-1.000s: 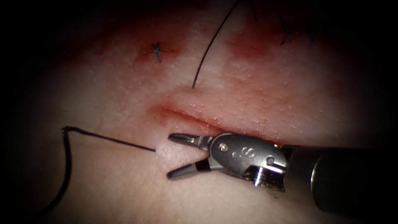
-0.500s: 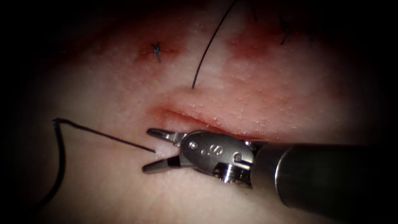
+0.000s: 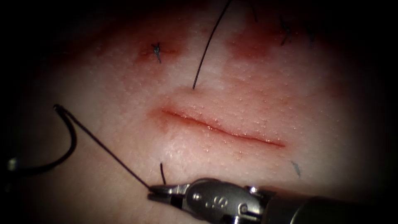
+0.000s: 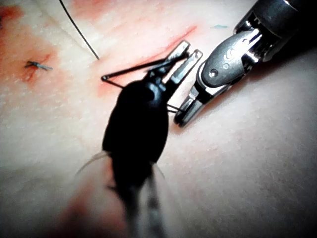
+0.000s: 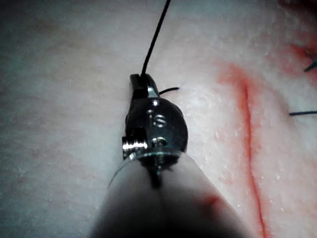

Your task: Wound Closure

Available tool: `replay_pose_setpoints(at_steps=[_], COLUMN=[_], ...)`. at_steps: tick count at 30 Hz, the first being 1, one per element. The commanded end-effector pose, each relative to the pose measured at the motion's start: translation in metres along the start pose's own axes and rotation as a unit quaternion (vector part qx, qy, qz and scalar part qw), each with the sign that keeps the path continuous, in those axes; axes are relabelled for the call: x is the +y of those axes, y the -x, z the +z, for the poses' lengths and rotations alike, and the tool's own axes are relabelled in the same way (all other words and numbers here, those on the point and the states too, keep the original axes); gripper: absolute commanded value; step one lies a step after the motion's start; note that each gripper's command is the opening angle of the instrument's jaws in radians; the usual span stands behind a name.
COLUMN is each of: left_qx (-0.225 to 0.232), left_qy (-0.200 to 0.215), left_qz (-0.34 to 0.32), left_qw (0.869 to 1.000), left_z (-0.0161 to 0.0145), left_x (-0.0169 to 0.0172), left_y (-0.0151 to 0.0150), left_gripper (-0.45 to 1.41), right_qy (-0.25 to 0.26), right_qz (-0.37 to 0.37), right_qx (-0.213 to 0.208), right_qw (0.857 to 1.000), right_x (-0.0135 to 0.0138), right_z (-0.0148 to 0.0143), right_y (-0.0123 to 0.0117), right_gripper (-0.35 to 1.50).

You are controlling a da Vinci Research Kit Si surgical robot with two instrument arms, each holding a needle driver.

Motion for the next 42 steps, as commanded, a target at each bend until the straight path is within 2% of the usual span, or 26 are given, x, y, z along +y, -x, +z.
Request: replay_pose_setpoints(at_steps=[1,6,9,12,15,16,18,20,24,28,34,37,41,42], left_qx=[-0.004,-0.014,-0.015,-0.015,-0.016,-0.017,-0.020,-0.033,-0.051,-0.063,-0.063,-0.065,-0.066,-0.067], left_qy=[-0.003,-0.014,-0.015,-0.017,-0.038,-0.047,-0.058,-0.078,-0.112,-0.138,-0.147,-0.150,-0.153,-0.153], left_qz=[-0.004,-0.011,-0.013,-0.017,-0.027,-0.028,-0.024,-0.016,-0.005,-0.004,-0.004,-0.004,-0.004,-0.004], left_qw=[1.000,1.000,1.000,1.000,0.999,0.998,0.998,0.996,0.992,0.988,0.987,0.987,0.986,0.986], left_z=[0.0007,0.0010,0.0010,0.0008,0.0002,-0.0004,-0.0012,-0.0025,-0.0044,-0.0057,-0.0059,-0.0058,-0.0057,-0.0057], left_x=[0.0007,0.0039,0.0044,0.0040,0.0033,0.0027,0.0021,0.0012,-0.0003,-0.0017,-0.0030,-0.0037,-0.0044,-0.0044], left_y=[0.0015,0.0039,0.0037,0.0031,0.0023,0.0019,0.0014,0.0009,0.0004,0.0005,0.0016,0.0021,0.0026,0.0026], left_gripper=[-0.45,-0.45,-0.45,-0.45,-0.45,-0.45,-0.45,-0.45,-0.45,-0.45,-0.45,-0.45,-0.45,-0.45], right_qy=[-0.013,-0.042,-0.046,-0.043,-0.036,-0.030,-0.020,0.001,0.022,0.039,0.066,0.082,0.092,0.094], right_qz=[0.006,0.009,0.007,0.015,0.008,0.001,-0.006,-0.022,-0.038,-0.051,-0.064,-0.069,-0.072,-0.073], right_qx=[0.001,0.012,0.018,0.044,0.082,0.101,0.115,0.119,0.117,0.114,0.098,0.091,0.071,0.067], right_qw=[1.000,0.999,0.999,0.998,0.996,0.994,0.993,0.993,0.992,0.991,0.991,0.990,0.991,0.991], right_x=[-0.0029,-0.0082,-0.0093,-0.0086,-0.0068,-0.0052,-0.0037,-0.0021,-0.0002,0.0021,0.0061,0.0079,0.0088,0.0089], right_z=[0.0004,-0.0004,-0.0004,-0.0004,-0.0007,-0.0009,-0.0013,-0.0017,-0.0022,-0.0018,0.0005,0.0027,0.0050,0.0054], right_y=[-0.0003,-0.0018,-0.0026,-0.0032,-0.0034,-0.0034,-0.0033,-0.0029,-0.0026,-0.0021,-0.0012,-0.0013,-0.0012,-0.0011], right_gripper=[-0.35,-0.35,-0.35,-0.35,0.63,1.15,1.33,1.42,1.43,1.35,1.33,1.38,1.37,1.28])
